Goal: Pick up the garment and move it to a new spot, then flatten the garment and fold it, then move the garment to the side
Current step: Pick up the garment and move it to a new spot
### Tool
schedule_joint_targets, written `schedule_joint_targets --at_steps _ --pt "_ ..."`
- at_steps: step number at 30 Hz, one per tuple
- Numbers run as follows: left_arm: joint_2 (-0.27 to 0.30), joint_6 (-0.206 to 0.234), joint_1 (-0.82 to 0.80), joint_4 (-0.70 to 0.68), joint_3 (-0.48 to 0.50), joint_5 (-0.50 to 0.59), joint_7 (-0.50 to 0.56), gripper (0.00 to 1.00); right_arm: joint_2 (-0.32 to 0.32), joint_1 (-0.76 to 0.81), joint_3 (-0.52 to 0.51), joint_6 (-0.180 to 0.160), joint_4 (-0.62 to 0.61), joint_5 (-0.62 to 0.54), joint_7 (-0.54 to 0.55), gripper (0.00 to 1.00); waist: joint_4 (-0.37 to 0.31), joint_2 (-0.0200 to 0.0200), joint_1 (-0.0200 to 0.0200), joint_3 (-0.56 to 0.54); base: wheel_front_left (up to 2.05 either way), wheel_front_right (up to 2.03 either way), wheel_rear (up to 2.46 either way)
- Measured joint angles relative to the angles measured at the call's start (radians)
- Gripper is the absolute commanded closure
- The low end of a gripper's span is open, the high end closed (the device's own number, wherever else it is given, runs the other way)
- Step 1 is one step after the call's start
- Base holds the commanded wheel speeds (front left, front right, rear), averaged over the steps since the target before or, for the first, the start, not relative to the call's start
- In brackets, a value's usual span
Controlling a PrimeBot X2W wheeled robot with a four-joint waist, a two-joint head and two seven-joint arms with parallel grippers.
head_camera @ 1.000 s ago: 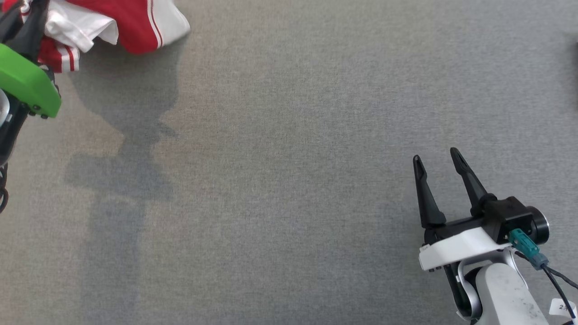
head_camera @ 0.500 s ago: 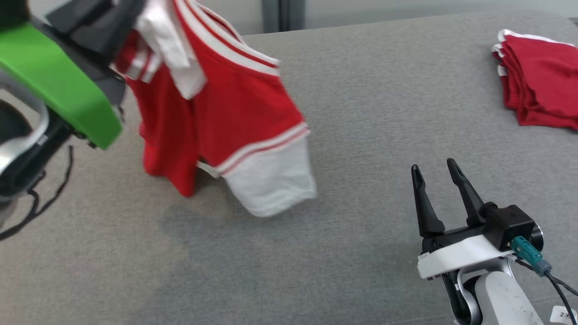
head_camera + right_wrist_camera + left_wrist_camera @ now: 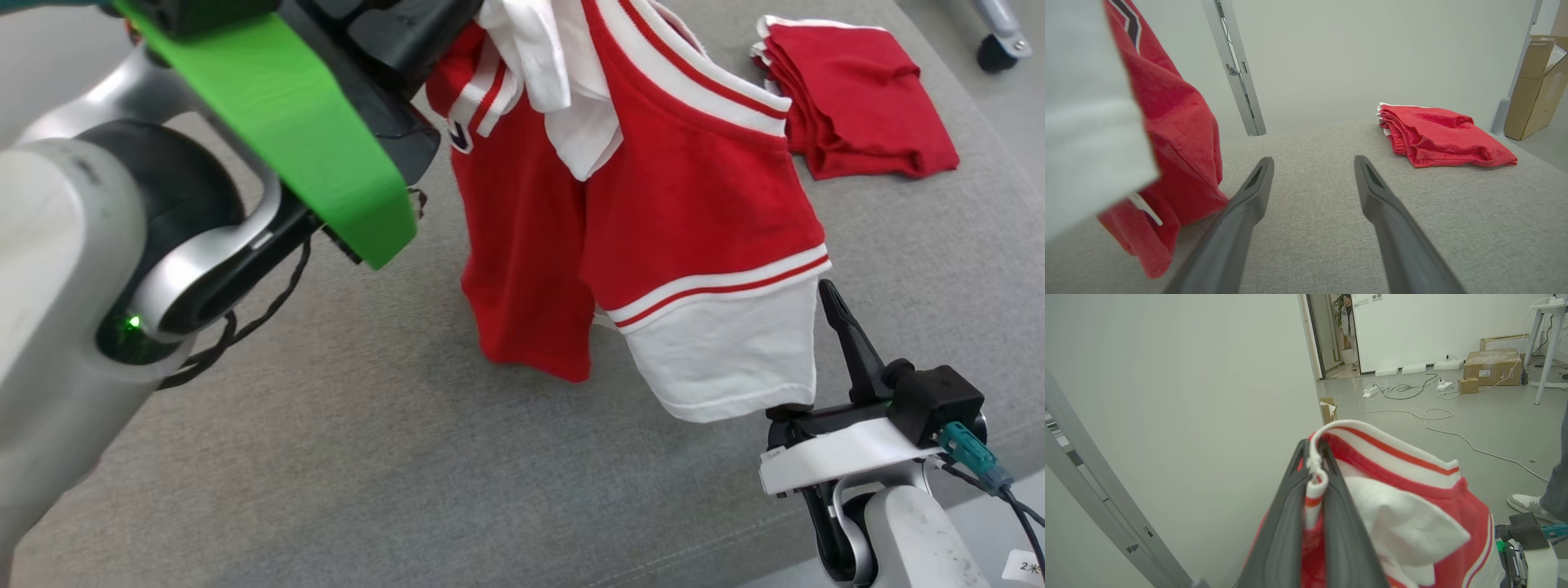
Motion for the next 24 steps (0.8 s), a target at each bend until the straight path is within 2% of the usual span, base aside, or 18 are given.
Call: schedule_joint_targets --at_steps 5,10,14,20,21,22,24 --pt "-0.019 0.013 0.052 0.088 -0.018 0.019 -0.055 1.0 0.0 -0.005 0.002 0.0 -0.006 0.011 0.0 0.0 -0.037 0.0 0.0 0.027 0.0 0.0 0.0" --pt "-0.045 0.022 0.171 0.259 -0.04 0.045 -0.18 1.0 0.0 -0.014 0.002 0.0 -0.005 0.013 0.0 0.0 -0.049 0.0 0.0 0.063 0.0 0.0 0.0" --pt "-0.121 0.007 0.253 0.43 -0.059 0.049 -0.311 1.0 0.001 -0.025 0.013 0.0 -0.005 0.006 0.0 0.0 -0.039 0.0 0.0 0.084 0.0 0.0 0.0" --pt "-0.226 -0.025 0.289 0.696 -0.056 0.068 -0.521 0.98 0.001 -0.047 0.033 0.0 0.001 -0.02 0.0 0.0 -0.01 0.0 0.0 0.103 0.0 0.0 0.0" --pt "-0.237 -0.033 0.29 0.742 -0.06 0.082 -0.558 0.55 0.001 -0.05 0.034 0.0 0.004 -0.023 0.0 0.0 -0.004 0.0 0.0 0.104 0.0 0.0 0.0" --pt "-0.242 -0.041 0.29 0.773 -0.063 0.099 -0.583 0.0 0.001 -0.051 0.034 0.0 0.005 -0.026 0.0 0.0 0.001 0.0 0.0 0.105 0.0 0.0 0.0" --pt "-0.264 -0.046 0.291 0.841 -0.054 0.104 -0.618 0.0 0.002 -0.051 0.032 0.0 0.01 -0.033 0.0 0.0 0.011 0.0 0.0 0.103 0.0 0.0 0.0"
